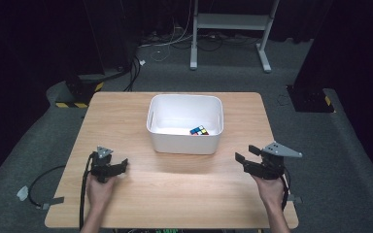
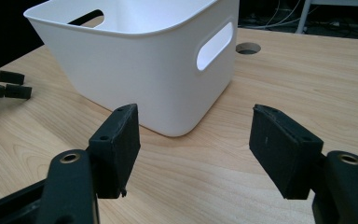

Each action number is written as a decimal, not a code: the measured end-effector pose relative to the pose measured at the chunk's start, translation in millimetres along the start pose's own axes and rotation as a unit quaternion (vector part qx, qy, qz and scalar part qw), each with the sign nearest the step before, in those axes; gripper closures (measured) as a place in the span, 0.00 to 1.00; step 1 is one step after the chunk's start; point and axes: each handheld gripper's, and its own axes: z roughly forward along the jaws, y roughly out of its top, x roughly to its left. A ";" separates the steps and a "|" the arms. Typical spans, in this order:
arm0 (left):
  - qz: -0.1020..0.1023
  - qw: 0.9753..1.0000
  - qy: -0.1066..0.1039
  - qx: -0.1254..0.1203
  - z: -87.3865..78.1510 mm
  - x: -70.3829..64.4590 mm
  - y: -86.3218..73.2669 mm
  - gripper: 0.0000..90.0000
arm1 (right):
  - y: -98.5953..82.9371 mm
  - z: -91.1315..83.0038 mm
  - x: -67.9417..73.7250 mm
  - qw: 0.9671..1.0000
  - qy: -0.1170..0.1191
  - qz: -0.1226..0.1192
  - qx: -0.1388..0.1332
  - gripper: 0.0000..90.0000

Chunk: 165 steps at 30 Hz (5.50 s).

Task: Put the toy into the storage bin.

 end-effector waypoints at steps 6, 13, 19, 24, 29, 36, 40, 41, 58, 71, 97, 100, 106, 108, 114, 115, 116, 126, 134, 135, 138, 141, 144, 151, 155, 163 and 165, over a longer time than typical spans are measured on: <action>0.000 1.000 0.000 0.000 0.0 0.0 0.0 0.24 | -6.2 6.1 1.0 1.000 -0.001 -0.001 0.013 0.37; 0.000 1.000 0.000 0.000 0.0 0.0 0.0 0.24 | -10.5 10.7 2.2 1.000 0.002 0.002 0.020 0.37; 0.000 1.000 0.000 0.000 0.0 0.0 0.0 0.24 | -15.6 15.6 2.3 1.000 0.002 0.004 0.025 0.37; 0.000 1.000 -0.001 0.000 0.0 0.1 0.0 0.24 | -18.7 20.0 2.6 1.000 0.000 0.006 0.029 0.37; 0.000 1.000 -0.001 0.000 0.0 0.1 0.0 0.24 | -20.8 24.1 4.2 0.999 0.000 0.005 0.034 0.37; 0.000 1.000 -0.001 0.000 0.0 0.1 0.0 0.24 | -24.6 28.3 3.7 0.999 -0.001 0.006 0.039 0.37; 0.000 1.000 -0.001 0.000 0.0 0.1 0.0 0.24 | -26.2 29.8 3.1 0.999 -0.001 0.009 0.041 0.37; 0.000 1.000 -0.001 0.000 0.0 0.1 0.0 0.24 | -26.4 30.4 3.1 0.999 -0.001 0.008 0.041 0.37; -0.001 1.000 -0.001 0.000 0.0 0.2 0.0 0.24 | -30.1 42.1 3.3 0.999 -0.008 0.004 0.052 0.38; -0.001 1.000 -0.001 0.000 0.0 0.1 0.0 0.24 | -37.5 48.8 -0.4 0.998 -0.014 0.010 0.061 0.38; 0.000 1.000 -0.001 0.000 0.0 0.0 0.0 0.24 | -47.7 66.8 1.3 0.995 -0.026 -0.010 0.096 0.38; 0.000 1.000 -0.001 0.000 0.0 0.0 0.0 0.24 | -48.5 68.7 1.4 0.995 -0.028 -0.010 0.100 0.38; 0.000 1.000 -0.001 0.000 0.0 0.0 0.0 0.24 | -51.2 74.3 1.1 0.994 -0.027 -0.016 0.108 0.37; 0.000 1.000 -0.001 0.000 0.0 0.0 0.0 0.24 | -51.4 75.1 1.3 0.994 -0.026 -0.015 0.108 0.37; 0.000 1.000 -0.001 0.000 0.0 0.0 0.0 0.24 | -52.9 78.5 1.0 0.993 -0.028 -0.013 0.112 0.37; 0.000 1.000 -0.001 0.000 0.0 0.0 -0.1 0.24 | -53.1 78.9 0.6 0.993 -0.029 -0.014 0.114 0.37; 0.000 1.000 -0.001 0.000 0.0 0.0 0.0 0.24 | -53.1 78.9 0.6 0.993 -0.029 -0.014 0.114 0.37; 0.000 1.000 -0.001 0.000 -0.2 -0.1 -0.2 0.23 | -56.3 85.0 1.6 0.992 -0.033 -0.015 0.123 0.37; 0.000 1.000 -0.001 0.000 -0.1 -0.1 -0.2 0.23 | -58.3 89.3 4.0 0.990 -0.038 -0.029 0.134 0.37; 0.000 1.000 -0.001 0.000 -0.2 -0.1 -0.2 0.23 | -58.4 89.4 4.5 0.990 -0.039 -0.030 0.135 0.37; 0.000 1.000 -0.001 0.000 -0.1 -0.1 -0.2 0.23 | -58.5 89.7 5.0 0.989 -0.042 -0.033 0.135 0.37; 0.000 1.000 -0.001 0.000 -0.2 -0.1 -0.2 0.23 | -58.9 89.9 6.0 0.989 -0.045 -0.038 0.136 0.37; 0.000 1.000 -0.001 0.000 -0.1 -0.1 -0.2 0.23 | -59.1 90.5 8.3 0.988 -0.052 -0.046 0.139 0.37; 0.000 1.000 -0.001 0.000 -0.2 -0.2 -0.3 0.23 | -59.6 91.1 10.8 0.987 -0.058 -0.056 0.142 0.35; 0.000 1.000 -0.001 0.000 -0.3 -0.3 -0.3 0.23 | -59.9 90.8 12.2 0.986 -0.064 -0.057 0.141 0.35; 0.000 1.000 -0.001 0.000 -0.4 -0.3 -0.4 0.23 | -59.7 91.2 11.4 0.986 -0.061 -0.055 0.143 0.34; 0.000 1.000 -0.001 0.000 -0.4 -0.3 -0.4 0.23 | -59.7 91.2 11.4 0.986 -0.061 -0.055 0.143 0.34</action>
